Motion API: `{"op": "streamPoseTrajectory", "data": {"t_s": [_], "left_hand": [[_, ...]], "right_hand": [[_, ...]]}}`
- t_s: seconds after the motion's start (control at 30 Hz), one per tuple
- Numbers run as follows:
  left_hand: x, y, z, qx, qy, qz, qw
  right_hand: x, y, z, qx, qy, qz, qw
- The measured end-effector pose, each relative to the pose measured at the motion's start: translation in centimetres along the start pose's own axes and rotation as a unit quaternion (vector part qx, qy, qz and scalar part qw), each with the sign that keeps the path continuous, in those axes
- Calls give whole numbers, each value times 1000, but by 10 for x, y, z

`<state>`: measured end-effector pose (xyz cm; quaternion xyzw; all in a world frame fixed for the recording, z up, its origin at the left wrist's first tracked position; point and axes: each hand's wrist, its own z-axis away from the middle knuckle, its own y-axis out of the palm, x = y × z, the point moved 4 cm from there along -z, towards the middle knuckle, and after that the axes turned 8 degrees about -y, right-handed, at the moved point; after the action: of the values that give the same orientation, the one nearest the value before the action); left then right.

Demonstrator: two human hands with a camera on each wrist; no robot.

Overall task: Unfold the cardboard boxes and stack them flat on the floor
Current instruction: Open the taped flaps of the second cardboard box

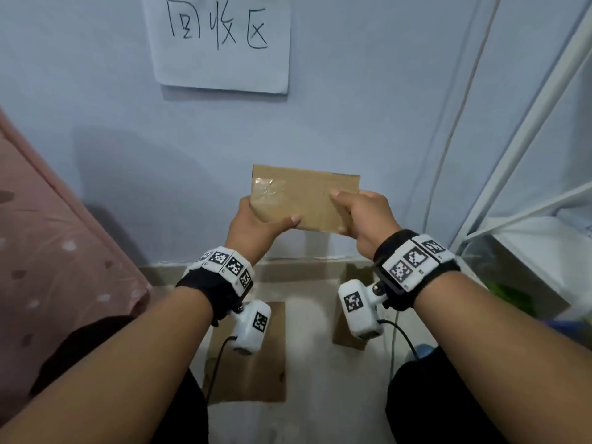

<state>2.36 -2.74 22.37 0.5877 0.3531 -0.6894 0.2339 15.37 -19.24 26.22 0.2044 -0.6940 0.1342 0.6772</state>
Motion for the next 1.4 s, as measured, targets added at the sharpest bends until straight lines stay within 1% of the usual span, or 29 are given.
{"op": "streamPoseTrajectory", "data": {"t_s": [0.07, 0.13, 0.2, 0.4, 0.57, 0.67, 0.77, 0.83, 0.93, 1.07, 1.13, 1.27, 1.4], "left_hand": [[-6, -6, -1, -34, 21, 1, 999], [-13, -12, -3, -60, 37, -19, 997], [-17, -18, -3, -72, 52, -44, 995], [-13, -26, -4, -95, 81, -119, 985], [-14, -28, 2, -107, 112, -183, 971], [-13, -28, 5, -110, 92, -177, 974], [-10, -29, 6, -130, 72, -176, 973], [-8, -29, 7, -136, 80, -181, 971], [-9, -27, 9, -137, 105, -218, 961], [-12, -24, 14, -139, 121, -253, 950], [-14, -24, 18, -142, 117, -249, 951], [-13, -25, 19, -147, 79, -207, 964], [-7, -25, 14, -159, 66, -199, 965]], "right_hand": [[-8, 3, -4, 58, 49, 11, 997], [-10, 8, -7, 105, 67, 23, 992], [-10, 10, -7, 114, 71, 22, 991], [-18, 14, -5, 53, 58, 15, 997], [-14, 13, 7, 18, 42, 14, 999], [-14, 15, 13, 13, 45, 11, 999], [-15, 20, 20, 13, 38, 15, 999], [-15, 20, 23, 1, 31, 15, 999], [-16, 16, 24, -20, 31, 16, 999], [-11, 12, 24, -18, 31, 23, 999], [-9, 12, 25, -14, 33, 20, 999], [-12, 17, 29, -6, 35, 25, 999], [-14, 19, 30, -20, 25, 47, 998]]}}
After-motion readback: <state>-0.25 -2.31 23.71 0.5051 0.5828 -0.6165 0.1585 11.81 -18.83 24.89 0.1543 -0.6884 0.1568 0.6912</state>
